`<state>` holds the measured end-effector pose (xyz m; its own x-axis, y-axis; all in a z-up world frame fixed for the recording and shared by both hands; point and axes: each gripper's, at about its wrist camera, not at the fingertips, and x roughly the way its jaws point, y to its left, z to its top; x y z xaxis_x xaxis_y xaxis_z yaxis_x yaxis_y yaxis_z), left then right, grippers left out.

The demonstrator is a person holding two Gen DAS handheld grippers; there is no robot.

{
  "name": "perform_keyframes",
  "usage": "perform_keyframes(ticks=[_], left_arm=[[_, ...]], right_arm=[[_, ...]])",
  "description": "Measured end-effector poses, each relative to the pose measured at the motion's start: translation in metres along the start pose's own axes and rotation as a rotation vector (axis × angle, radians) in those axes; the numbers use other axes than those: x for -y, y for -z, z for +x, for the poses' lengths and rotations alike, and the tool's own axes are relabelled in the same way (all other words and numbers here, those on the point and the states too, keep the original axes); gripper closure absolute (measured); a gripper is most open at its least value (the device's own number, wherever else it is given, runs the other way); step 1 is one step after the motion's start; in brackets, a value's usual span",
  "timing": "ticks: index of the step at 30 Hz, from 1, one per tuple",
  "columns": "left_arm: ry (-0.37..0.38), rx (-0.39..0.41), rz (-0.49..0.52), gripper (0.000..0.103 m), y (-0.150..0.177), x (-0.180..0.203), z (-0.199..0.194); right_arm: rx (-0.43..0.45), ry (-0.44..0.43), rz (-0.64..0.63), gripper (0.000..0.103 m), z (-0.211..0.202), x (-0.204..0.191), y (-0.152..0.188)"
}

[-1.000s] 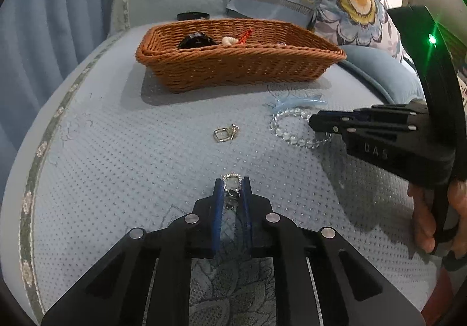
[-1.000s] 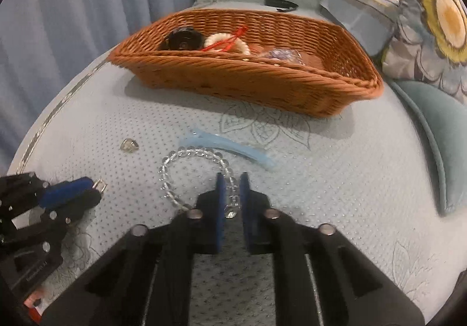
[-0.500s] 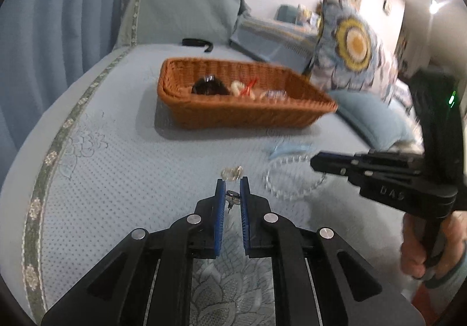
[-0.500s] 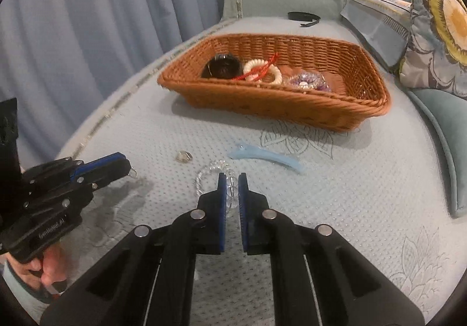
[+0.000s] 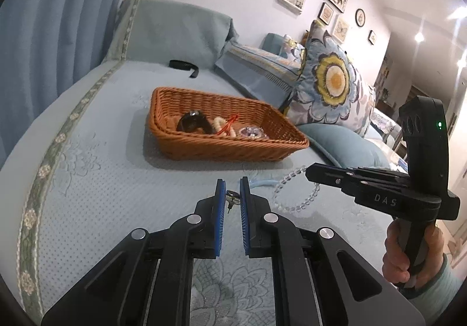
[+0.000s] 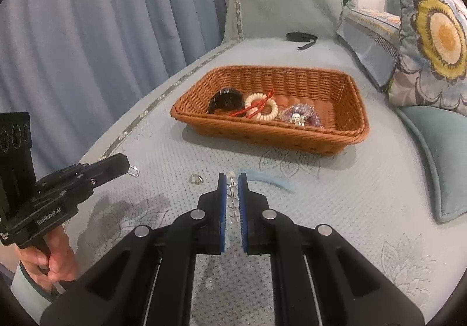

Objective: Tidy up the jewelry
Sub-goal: 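Carry the keyring and bead bracelet into the basket and release both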

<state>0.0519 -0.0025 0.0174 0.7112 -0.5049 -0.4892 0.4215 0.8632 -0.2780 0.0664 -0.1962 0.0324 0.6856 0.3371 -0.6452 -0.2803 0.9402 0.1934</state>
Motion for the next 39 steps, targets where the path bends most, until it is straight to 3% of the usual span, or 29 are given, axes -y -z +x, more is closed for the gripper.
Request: perform_keyframes(ticks=[11,17,22,30,35,39], left_arm=[[-0.013,0.056,0.058,0.095,-0.036,0.013,0.001],[-0.04,0.076,0.123,0.095,-0.081,0.025,0.038],[-0.048,0.08,0.091,0.095,-0.098,0.012,0.077],[-0.049,0.028,0.062,0.095,-0.091,-0.013,0.129],[-0.036,0.012,0.056,0.094,-0.093,-0.016,0.145],[-0.046,0.031,0.059,0.068,-0.091,-0.014,0.138]], right_arm=[[0.104,0.028,0.043,0.097,-0.029,0.012,-0.035],[0.135,0.048,0.069,0.097,-0.011,0.025,-0.081],[0.089,0.047,0.077,0.097,0.033,0.033,-0.104],[-0.034,0.048,0.141,0.097,0.105,0.067,-0.102],[-0.05,0.086,0.227,0.096,0.115,0.097,-0.095],[-0.036,0.135,0.25,0.096,0.102,0.107,-0.089]])
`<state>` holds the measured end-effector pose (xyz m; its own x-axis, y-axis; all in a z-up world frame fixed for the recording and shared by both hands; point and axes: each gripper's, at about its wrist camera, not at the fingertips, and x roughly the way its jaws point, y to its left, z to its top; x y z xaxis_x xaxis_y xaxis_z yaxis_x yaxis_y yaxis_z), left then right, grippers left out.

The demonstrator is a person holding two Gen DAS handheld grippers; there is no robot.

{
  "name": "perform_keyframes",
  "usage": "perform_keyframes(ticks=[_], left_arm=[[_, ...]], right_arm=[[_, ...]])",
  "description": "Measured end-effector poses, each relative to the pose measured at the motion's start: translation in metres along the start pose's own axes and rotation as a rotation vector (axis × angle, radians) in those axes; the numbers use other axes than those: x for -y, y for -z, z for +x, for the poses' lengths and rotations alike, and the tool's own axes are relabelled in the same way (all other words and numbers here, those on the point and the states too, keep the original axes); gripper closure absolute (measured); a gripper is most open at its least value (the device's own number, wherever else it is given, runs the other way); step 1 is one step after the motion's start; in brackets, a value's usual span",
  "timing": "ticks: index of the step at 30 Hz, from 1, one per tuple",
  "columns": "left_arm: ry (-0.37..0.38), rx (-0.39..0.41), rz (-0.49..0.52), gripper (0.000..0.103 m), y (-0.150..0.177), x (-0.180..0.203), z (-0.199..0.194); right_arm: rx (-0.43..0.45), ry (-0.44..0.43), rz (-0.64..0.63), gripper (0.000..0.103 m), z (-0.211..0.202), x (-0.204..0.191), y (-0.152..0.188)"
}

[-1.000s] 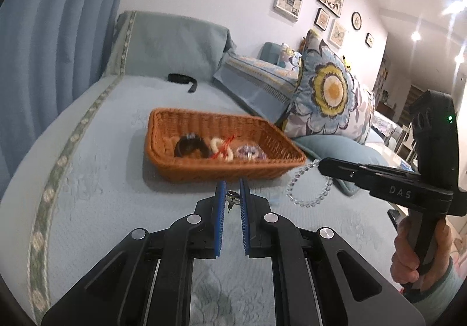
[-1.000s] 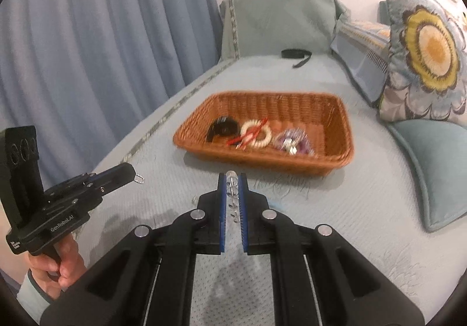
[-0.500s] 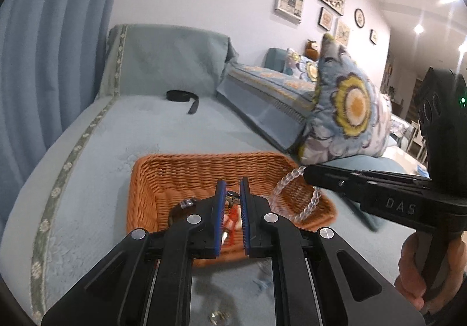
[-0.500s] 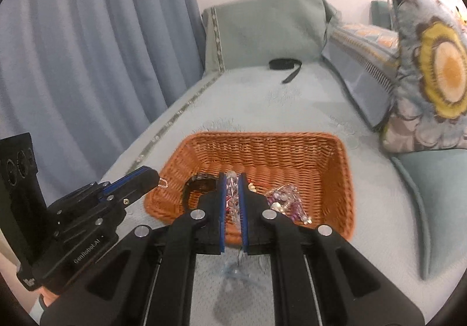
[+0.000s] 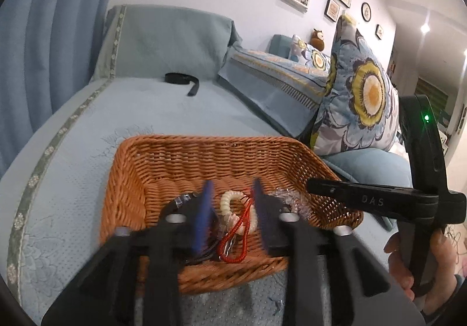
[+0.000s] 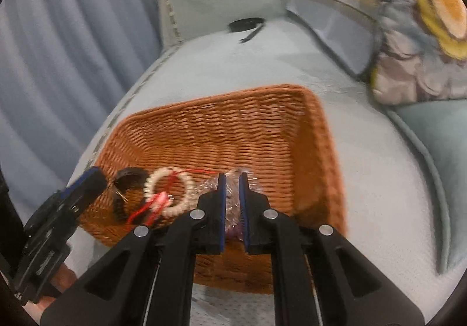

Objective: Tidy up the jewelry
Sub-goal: 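Carry the keyring and bead bracelet into the basket and release both, then grasp the gold ring with the left tool while the right tool grasps the blue hair clip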

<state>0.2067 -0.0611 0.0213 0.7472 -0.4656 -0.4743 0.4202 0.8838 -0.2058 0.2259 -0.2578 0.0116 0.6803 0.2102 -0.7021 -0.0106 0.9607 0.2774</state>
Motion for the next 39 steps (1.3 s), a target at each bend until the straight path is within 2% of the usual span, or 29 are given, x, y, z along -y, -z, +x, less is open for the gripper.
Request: perform_keyframes(ticks=[3,6,9,11,15,18,25,30,31,33,39], left_arm=[[0.006,0.01,0.005,0.064,-0.001,0.003,-0.017],[0.006,0.041,0.013,0.058,-0.002,0.008,-0.051],[0.013,0.07,-0.005,0.053,0.001,0.011,-0.087],[0.017,0.079,-0.019,0.053,0.007,0.013,-0.108],[0.004,0.073,-0.037,0.046,0.026,0.017,-0.139],[-0.038,0.064,-0.044,0.042,0.051,0.019,-0.156],[-0.098,-0.022,-0.126,0.042,0.092,0.001,-0.144],[-0.133,-0.125,-0.176,0.044,0.105,-0.014,-0.116],[-0.138,-0.142,-0.179,0.045,0.107,-0.015,-0.112],[-0.133,-0.168,-0.172,0.054,0.108,-0.015,-0.105],[-0.13,-0.2,-0.134,0.056,0.108,-0.013,-0.091]], right_arm=[[0.038,0.007,-0.036,0.093,-0.026,-0.003,0.011],[0.081,-0.004,-0.083,0.091,-0.056,-0.011,0.027],[0.107,-0.007,-0.115,0.074,-0.079,-0.02,0.041],[0.123,-0.023,-0.129,0.056,-0.094,-0.026,0.054],[0.147,-0.031,-0.174,0.056,-0.113,-0.039,0.081],[0.136,-0.038,-0.181,0.056,-0.114,-0.039,0.096],[0.089,-0.003,-0.186,0.056,-0.094,-0.026,0.117],[0.041,-0.044,-0.133,0.056,-0.075,-0.018,0.115],[0.03,-0.051,-0.126,0.056,-0.069,-0.018,0.113],[0.019,-0.057,-0.127,0.056,-0.06,-0.019,0.11],[-0.03,-0.081,-0.168,0.056,-0.033,-0.028,0.094]])
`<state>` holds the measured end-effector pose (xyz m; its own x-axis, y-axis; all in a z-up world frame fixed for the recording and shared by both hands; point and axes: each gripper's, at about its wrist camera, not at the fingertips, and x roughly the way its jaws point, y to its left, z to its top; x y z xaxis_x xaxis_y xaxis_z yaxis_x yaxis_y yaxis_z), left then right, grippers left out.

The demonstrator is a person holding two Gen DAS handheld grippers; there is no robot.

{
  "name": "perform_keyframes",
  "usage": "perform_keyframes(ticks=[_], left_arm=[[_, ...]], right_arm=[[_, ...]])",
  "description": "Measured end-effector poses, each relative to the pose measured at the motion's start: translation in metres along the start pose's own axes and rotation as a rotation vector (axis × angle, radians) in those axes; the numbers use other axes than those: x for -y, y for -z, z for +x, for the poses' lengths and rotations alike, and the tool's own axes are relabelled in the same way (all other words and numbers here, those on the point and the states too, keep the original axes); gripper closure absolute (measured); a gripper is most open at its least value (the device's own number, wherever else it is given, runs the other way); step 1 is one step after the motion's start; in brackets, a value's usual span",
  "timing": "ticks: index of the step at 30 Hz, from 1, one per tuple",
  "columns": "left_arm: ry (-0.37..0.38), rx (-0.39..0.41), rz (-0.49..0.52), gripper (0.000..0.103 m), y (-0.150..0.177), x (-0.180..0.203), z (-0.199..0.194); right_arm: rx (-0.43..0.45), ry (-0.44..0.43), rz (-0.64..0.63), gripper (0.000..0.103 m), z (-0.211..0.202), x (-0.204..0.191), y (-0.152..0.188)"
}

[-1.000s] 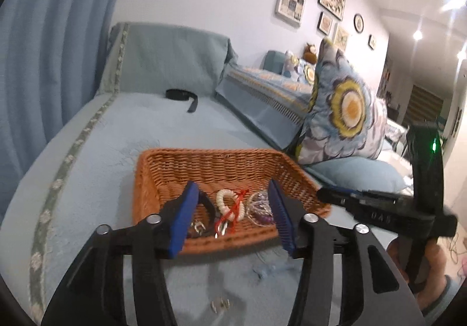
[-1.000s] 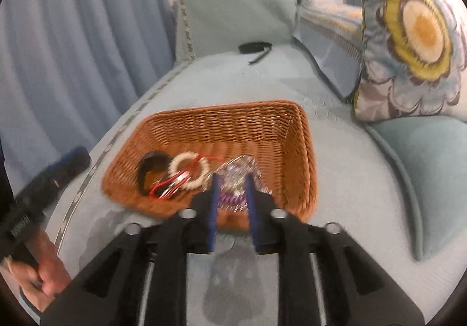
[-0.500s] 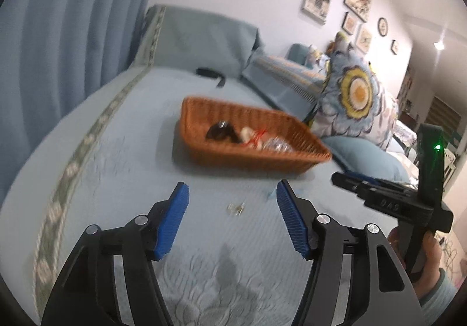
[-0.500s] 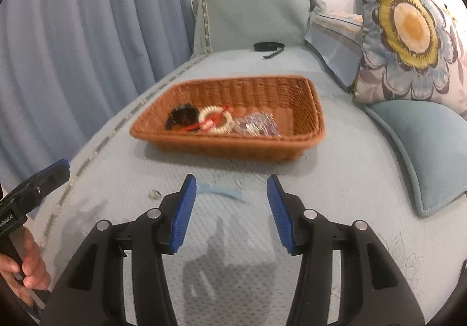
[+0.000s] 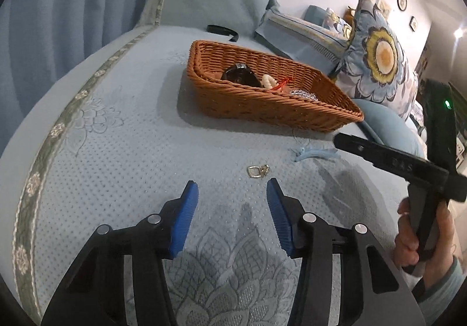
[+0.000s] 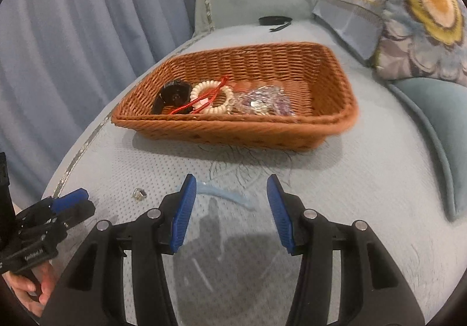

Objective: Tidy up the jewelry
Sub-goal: 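Grasp the gold ring with the left tool while the right tool grasps the blue hair clip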

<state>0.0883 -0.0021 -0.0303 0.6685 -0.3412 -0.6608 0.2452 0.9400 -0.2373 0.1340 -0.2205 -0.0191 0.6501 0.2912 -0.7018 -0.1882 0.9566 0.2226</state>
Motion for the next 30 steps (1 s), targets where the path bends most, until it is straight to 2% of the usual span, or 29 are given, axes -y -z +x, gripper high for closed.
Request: perform_keyframes(ticks=[3,5,13,19,23,24,25,28,30], left_arm=[[0.006,-0.006,-0.019,0.056,-0.002,-0.003,0.002],[0.009,-0.009,-0.033,0.056,-0.003,-0.007,0.003],[0.032,-0.018,-0.056,0.057,-0.005,-0.01,0.002],[0.04,-0.045,-0.016,0.057,-0.001,-0.001,0.009],[0.035,-0.07,0.029,0.057,0.001,0.008,0.018],[0.033,-0.073,0.037,0.057,0.001,0.01,0.02],[0.03,-0.073,0.053,0.057,0.001,0.013,0.022],[0.03,-0.076,0.087,0.057,0.0,0.019,0.028],[0.037,-0.077,0.1,0.057,-0.002,0.021,0.032]], right_arm=[[-0.041,-0.017,-0.015,0.056,0.018,0.003,-0.013],[-0.087,-0.072,-0.006,0.056,0.028,0.006,-0.016],[-0.167,-0.212,-0.043,0.056,0.021,-0.009,0.009],[-0.145,-0.135,-0.072,0.056,0.018,-0.026,0.014],[-0.136,-0.032,-0.165,0.057,0.024,-0.043,0.022],[-0.13,-0.007,-0.197,0.063,0.024,-0.049,0.024],[-0.133,0.001,-0.213,0.075,0.025,-0.052,0.026],[-0.129,0.056,-0.224,0.095,0.024,-0.055,0.028],[-0.13,0.069,-0.17,0.097,0.021,-0.047,0.029]])
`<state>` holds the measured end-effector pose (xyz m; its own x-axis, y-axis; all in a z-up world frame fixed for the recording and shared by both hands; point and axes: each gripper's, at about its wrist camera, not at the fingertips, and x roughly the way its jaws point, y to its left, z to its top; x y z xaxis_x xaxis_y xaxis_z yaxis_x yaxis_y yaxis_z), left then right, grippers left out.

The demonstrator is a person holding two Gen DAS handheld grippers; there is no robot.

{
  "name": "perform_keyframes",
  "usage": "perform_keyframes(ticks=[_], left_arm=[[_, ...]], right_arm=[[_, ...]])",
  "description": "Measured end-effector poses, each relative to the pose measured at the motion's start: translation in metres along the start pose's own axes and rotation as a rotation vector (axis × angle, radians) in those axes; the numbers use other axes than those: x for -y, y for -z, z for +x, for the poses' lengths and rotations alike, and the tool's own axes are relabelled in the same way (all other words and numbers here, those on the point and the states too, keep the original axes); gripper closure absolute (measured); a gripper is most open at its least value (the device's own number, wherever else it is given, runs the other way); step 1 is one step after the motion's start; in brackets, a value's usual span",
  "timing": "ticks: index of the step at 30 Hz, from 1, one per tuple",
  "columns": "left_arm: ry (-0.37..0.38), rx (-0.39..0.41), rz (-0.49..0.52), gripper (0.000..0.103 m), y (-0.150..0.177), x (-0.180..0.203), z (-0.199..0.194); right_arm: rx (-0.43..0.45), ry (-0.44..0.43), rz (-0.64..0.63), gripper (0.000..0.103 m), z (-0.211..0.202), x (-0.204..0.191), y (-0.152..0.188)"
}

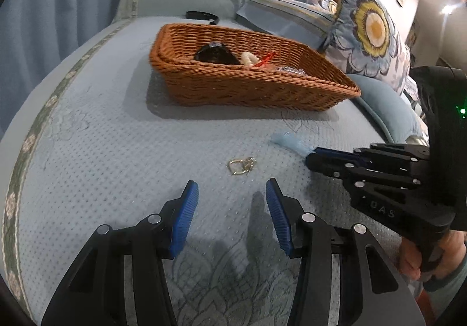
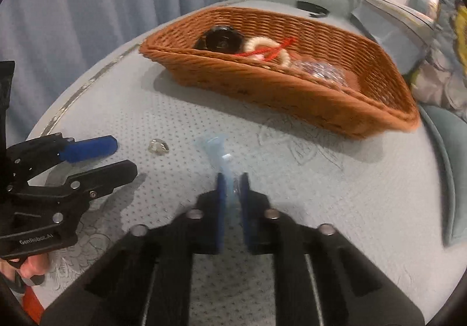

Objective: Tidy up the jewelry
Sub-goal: 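Grasp the gold ring with the left tool while the right tool grasps the blue hair clip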

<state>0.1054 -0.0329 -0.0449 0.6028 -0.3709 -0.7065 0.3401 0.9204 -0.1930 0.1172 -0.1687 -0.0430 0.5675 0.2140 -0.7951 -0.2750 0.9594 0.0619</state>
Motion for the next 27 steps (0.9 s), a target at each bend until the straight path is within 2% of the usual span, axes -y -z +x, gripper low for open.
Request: perform_keyframes(ticks=[4,8,9,10,13,16,19,22,24,27], left_arm=[[0.022,0.001,0.051,0.057,-0.012,0.007,0.01],[0.077,-0.046,0.101,0.058,-0.019,0.015,0.025],[0.09,-0.052,0.116,0.066,-0.019,0.018,0.027],[0.116,-0.064,0.139,0.07,-0.017,0.022,0.026],[0.129,-0.076,0.159,0.072,-0.012,0.027,0.023],[0.11,-0.073,0.151,0.072,-0.01,0.026,0.023],[0.047,-0.053,0.153,0.072,-0.012,0.029,0.026],[0.021,-0.054,0.167,0.072,-0.014,0.031,0.029],[0.017,-0.059,0.178,0.069,-0.014,0.032,0.029],[0.01,-0.064,0.191,0.068,-0.013,0.034,0.031]], right_arm=[[0.0,0.004,0.117,0.097,-0.01,0.017,0.012],[0.014,-0.023,0.124,0.097,-0.013,0.021,0.015],[0.015,-0.027,0.127,0.097,-0.012,0.022,0.014],[0.015,-0.032,0.133,0.097,-0.013,0.024,0.015],[0.013,-0.052,0.141,0.097,-0.015,0.028,0.014],[0.013,-0.065,0.146,0.097,-0.018,0.03,0.015],[-0.003,-0.076,0.146,0.097,-0.015,0.029,0.017],[0.0,-0.074,0.127,0.096,-0.015,0.026,0.017],[-0.002,-0.078,0.118,0.093,-0.013,0.025,0.015],[0.009,-0.08,0.109,0.079,-0.014,0.023,0.014]])
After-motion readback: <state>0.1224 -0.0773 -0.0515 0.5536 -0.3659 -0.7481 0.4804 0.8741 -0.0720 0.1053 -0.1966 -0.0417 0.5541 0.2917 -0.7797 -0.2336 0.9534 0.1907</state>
